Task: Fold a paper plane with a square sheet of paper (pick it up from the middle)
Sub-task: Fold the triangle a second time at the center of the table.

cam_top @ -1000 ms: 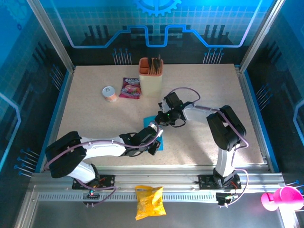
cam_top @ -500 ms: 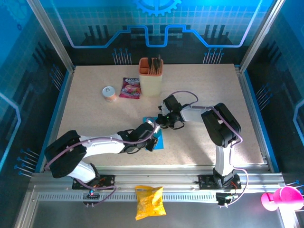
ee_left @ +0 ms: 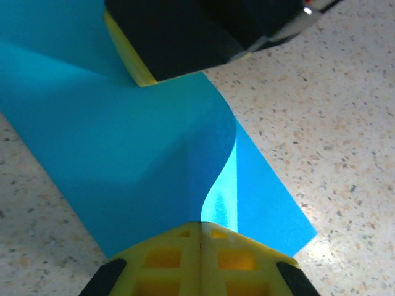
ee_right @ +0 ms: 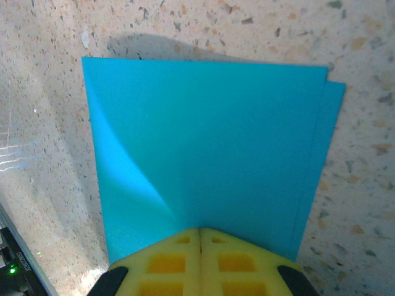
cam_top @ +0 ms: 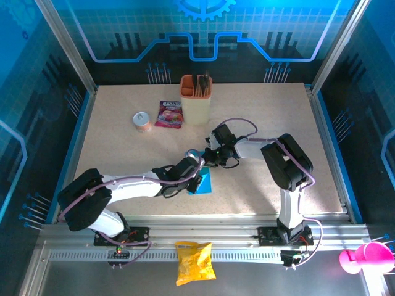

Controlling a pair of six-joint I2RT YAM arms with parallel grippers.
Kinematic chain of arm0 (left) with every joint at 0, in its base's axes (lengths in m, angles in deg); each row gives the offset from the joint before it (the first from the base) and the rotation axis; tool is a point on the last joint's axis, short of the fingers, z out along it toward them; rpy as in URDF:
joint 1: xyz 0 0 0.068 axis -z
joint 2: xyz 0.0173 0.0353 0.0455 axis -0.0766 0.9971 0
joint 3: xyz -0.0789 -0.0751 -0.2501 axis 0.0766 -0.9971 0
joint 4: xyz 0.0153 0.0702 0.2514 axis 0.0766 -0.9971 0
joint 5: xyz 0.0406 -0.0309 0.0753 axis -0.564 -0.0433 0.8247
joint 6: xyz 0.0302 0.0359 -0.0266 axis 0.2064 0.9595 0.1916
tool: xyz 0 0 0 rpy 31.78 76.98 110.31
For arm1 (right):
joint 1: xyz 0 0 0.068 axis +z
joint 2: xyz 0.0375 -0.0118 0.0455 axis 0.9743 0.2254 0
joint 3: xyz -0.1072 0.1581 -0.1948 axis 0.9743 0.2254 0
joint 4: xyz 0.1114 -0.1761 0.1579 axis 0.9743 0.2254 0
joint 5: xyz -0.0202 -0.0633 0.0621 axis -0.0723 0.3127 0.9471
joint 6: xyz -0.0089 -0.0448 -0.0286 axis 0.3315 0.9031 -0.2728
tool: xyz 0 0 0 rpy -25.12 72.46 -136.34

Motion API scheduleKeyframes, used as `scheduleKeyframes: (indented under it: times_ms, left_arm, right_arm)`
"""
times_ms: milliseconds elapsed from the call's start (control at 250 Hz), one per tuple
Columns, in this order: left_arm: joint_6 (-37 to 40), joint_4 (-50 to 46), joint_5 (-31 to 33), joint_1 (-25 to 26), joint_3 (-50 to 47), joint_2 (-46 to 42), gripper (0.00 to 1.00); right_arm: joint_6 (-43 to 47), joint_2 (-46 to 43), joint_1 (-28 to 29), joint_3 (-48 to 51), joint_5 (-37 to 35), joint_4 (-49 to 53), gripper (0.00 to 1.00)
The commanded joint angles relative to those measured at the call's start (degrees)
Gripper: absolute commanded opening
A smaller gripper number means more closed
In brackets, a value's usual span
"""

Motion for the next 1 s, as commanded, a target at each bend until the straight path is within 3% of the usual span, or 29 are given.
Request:
scheduleKeyframes:
  times_ms: [0,999]
  left_arm:
    - [1.65,-2.02,2.90,-0.87,1.72,0.45,0.00]
    - [2.81,-3.60,9.45,-1.81,3.77,5.47,0.00]
  right_arm:
    - [0.08,3.83,-0.18,2.32,-3.66,2.96,0.00]
    - [0.17,4.80,-0.94,3.39,-3.91,2.32,0.00]
